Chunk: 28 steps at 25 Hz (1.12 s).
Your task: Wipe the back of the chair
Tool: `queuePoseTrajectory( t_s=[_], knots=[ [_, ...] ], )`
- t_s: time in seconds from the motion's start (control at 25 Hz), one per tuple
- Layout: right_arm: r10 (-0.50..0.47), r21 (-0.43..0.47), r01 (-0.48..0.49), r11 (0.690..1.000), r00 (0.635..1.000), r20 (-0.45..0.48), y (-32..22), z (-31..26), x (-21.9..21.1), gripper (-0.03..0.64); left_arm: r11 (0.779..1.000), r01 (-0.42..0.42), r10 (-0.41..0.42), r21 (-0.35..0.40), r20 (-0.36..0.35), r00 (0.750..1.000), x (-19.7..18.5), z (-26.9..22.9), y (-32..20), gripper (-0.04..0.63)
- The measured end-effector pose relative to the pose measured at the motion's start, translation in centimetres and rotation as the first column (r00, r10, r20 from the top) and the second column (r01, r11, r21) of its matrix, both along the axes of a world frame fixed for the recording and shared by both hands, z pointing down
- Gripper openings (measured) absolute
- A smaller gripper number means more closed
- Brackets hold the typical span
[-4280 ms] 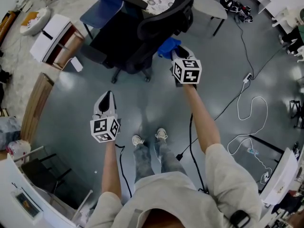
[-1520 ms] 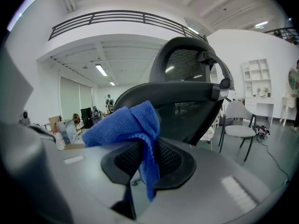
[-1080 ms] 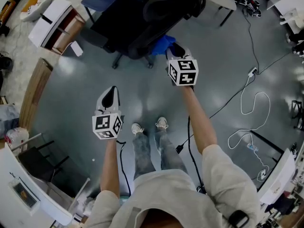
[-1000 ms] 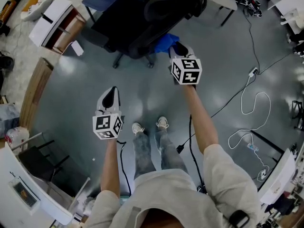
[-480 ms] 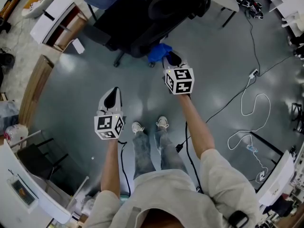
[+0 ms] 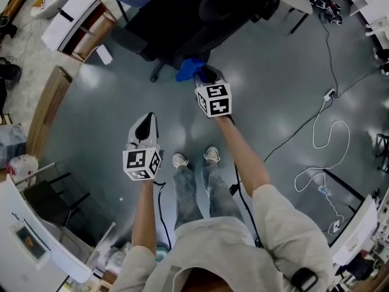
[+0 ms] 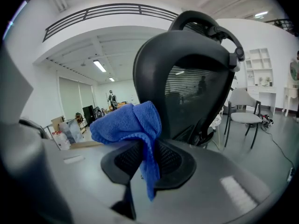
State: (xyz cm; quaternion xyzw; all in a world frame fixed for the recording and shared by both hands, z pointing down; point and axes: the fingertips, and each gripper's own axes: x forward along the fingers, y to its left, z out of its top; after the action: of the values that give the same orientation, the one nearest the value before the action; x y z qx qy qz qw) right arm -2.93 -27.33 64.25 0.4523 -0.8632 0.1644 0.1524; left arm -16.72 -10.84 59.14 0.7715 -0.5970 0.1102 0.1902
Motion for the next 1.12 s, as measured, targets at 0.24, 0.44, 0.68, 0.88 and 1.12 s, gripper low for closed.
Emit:
queuePoseTrajectory(
  t_s=[0.24,0.44,0.68,0.88,1.12],
  knots=[
    [-0.036,-0.033,0.036,0.999,0.999,-0.009,-0.7,2.1,-2.9,0.069,1.0,0.013,-0.013,-0.012,0.015,1.0,-1.4,0.2,0.4,0.005],
    [-0.026,-0.022,0.026,0.999,1.0,-0.015,-2.3,2.2,-3.1,0.069,1.0,0.02,-0.02,-0.014,0.022,1.0,-2.1,0.1,0.4,0.005],
    [-0.037,-0.01,0.036,0.999,0.999,-0.029,-2.5,2.0,-2.8,0.07,1.0,0.018,-0.018,-0.017,0.019,1.0,-2.2,0.5,0.1,0.005],
    [-0.05,0.006,0.051,0.999,0.997,-0.055,-2.5,1.8,-1.8,0.071,1.0,0.007,-0.006,-0.016,0.005,1.0,-1.3,0.6,-0.2,0.005],
    [-0.045,0.025,0.047,0.999,0.996,-0.081,-2.5,1.2,-0.2,0.071,1.0,-0.005,0.005,-0.009,-0.008,1.0,-0.5,0.6,-0.8,0.005]
  ],
)
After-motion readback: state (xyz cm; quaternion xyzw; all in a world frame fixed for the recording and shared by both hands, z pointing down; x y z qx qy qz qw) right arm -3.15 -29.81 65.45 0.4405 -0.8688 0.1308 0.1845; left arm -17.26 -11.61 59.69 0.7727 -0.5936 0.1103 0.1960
